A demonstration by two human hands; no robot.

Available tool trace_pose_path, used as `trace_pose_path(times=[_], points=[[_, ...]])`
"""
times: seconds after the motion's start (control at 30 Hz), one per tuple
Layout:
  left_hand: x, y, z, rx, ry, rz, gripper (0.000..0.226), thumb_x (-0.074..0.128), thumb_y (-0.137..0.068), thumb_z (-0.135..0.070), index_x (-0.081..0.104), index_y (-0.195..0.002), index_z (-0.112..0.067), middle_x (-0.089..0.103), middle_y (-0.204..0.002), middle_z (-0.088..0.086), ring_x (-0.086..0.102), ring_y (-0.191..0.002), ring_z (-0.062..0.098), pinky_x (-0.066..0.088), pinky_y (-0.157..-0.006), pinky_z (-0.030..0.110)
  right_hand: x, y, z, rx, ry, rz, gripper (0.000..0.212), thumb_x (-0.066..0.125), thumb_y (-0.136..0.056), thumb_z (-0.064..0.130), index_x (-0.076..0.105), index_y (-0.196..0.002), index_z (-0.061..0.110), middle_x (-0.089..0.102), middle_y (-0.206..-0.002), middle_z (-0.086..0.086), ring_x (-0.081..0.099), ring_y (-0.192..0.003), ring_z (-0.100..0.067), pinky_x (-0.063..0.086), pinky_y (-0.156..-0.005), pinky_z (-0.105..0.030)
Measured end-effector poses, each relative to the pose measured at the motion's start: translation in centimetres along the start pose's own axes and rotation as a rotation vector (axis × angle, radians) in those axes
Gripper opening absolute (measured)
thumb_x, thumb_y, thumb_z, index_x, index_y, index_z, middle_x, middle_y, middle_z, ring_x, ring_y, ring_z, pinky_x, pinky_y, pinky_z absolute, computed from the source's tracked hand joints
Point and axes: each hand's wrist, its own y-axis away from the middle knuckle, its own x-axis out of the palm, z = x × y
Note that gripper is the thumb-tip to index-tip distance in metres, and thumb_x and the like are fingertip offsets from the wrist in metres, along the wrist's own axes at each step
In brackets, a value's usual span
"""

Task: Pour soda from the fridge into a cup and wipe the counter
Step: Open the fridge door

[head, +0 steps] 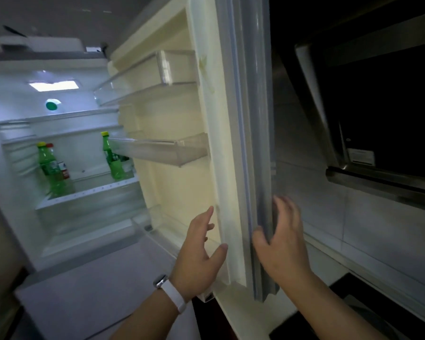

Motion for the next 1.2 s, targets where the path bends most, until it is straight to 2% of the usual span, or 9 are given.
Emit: trace_pose_path(times=[0.13, 0.3, 0.43, 0.6, 0.73, 0.83, 1.0, 1.1, 1.2], points=[[-4.1, 1.9, 3.3, -0.032, -0.166, 0.013, 0.057, 0.059, -0.084, -0.042, 0.035, -0.135, -0.049, 0.040, -0.135, -0.029, 0.046, -0.121, -0.008, 0.032, -0.095, 0.002, 0.8, 0.8, 3.4, -0.265, 0.021, -0.048, 0.037, 0.050, -0.085, 0.029, 0.056, -0.120, 0.020, 0.053, -0.126, 0.003, 0.048, -0.111, -0.011, 0.042, -0.088, -0.028], [-11.0, 6.7, 10.1, -0.089, -0.405, -0.053, 0.040, 0.054, -0.081, -0.049, 0.054, -0.121, -0.042, 0.056, -0.123, -0.015, 0.050, -0.112, -0.002, 0.037, -0.097, 0.013, 5.7, 1.1, 7.7, -0.440, 0.124, 0.287, 0.032, 0.044, -0.086, 0.041, 0.060, -0.109, 0.027, 0.061, -0.102, 0.012, 0.057, -0.084, -0.008, 0.048, -0.069, -0.026], [-16.7, 9.5, 16.6, -0.190, -0.584, -0.016, 0.041, 0.055, -0.078, -0.052, 0.067, -0.109, -0.028, 0.063, -0.112, -0.010, 0.060, -0.101, 0.008, 0.043, -0.088, 0.018, 12.0, 0.7, 9.7, -0.492, 0.293, 0.586, 0.055, 0.021, -0.080, 0.053, 0.055, -0.117, 0.029, 0.054, -0.113, 0.010, 0.053, -0.103, -0.015, 0.046, -0.084, -0.033], [-23.6, 9.2, 22.3, -0.336, -0.698, 0.037, 0.056, 0.046, -0.074, -0.061, 0.070, -0.110, -0.026, 0.065, -0.112, -0.009, 0.064, -0.101, 0.014, 0.043, -0.090, 0.024, 21.1, -0.3, 12.6, -0.511, 0.358, 0.757, 0.037, 0.042, -0.093, 0.042, 0.054, -0.121, 0.021, 0.052, -0.123, 0.003, 0.049, -0.112, -0.020, 0.044, -0.091, -0.035], [-28.4, 7.7, 26.2, -0.398, -0.738, 0.091, 0.062, 0.038, -0.074, -0.067, 0.067, -0.116, -0.032, 0.065, -0.120, -0.012, 0.066, -0.103, 0.016, 0.049, -0.089, 0.030, 29.0, -1.6, 15.1, -0.588, 0.387, 0.786, 0.032, 0.044, -0.093, 0.042, 0.055, -0.111, 0.019, 0.054, -0.114, 0.000, 0.054, -0.103, -0.022, 0.044, -0.079, -0.034], [-31.2, 6.3, 29.1, -0.406, -0.742, 0.098, 0.070, 0.031, -0.072, -0.070, 0.062, -0.122, -0.033, 0.062, -0.122, -0.014, 0.065, -0.102, 0.014, 0.047, -0.091, 0.027, 34.6, -2.8, 16.8, -0.605, 0.422, 0.796, 0.031, 0.042, -0.092, 0.044, 0.058, -0.101, 0.018, 0.057, -0.103, -0.001, 0.055, -0.097, -0.021, 0.032, -0.074, -0.030], [-34.9, 3.1, 32.3, -0.428, -0.702, 0.165, 0.073, 0.029, -0.074, -0.069, 0.053, -0.131, -0.031, 0.052, -0.133, -0.012, 0.049, -0.125, 0.010, 0.036, -0.102, 0.025, 41.1, -4.2, 18.9, -0.456, 0.390, 0.833, 0.035, 0.047, -0.090, 0.043, 0.058, -0.113, 0.020, 0.055, -0.112, 0.002, 0.055, -0.104, -0.020, 0.046, -0.081, -0.033], [-36.4, 0.6, 33.6, -0.408, -0.654, 0.186, 0.085, 0.021, -0.065, -0.071, 0.053, -0.131, -0.028, 0.052, -0.132, -0.010, 0.047, -0.123, 0.011, 0.037, -0.103, 0.026, 43.2, -5.6, 19.9, -0.424, 0.380, 0.808, 0.035, 0.049, -0.091, 0.039, 0.059, -0.120, 0.021, 0.056, -0.117, 0.002, 0.055, -0.109, -0.018, 0.046, -0.085, -0.032], [-37.2, -2.2, 33.9, -0.382, -0.682, 0.187, 0.072, 0.032, -0.075, -0.066, 0.053, -0.132, -0.027, 0.052, -0.135, -0.008, 0.047, -0.124, 0.012, 0.038, -0.103, 0.028, 44.4, -7.9, 20.6, -0.375, 0.425, 0.769, 0.041, 0.051, -0.093, 0.042, 0.055, -0.128, 0.023, 0.054, -0.126, 0.003, 0.053, -0.114, -0.018, 0.046, -0.088, -0.033]])
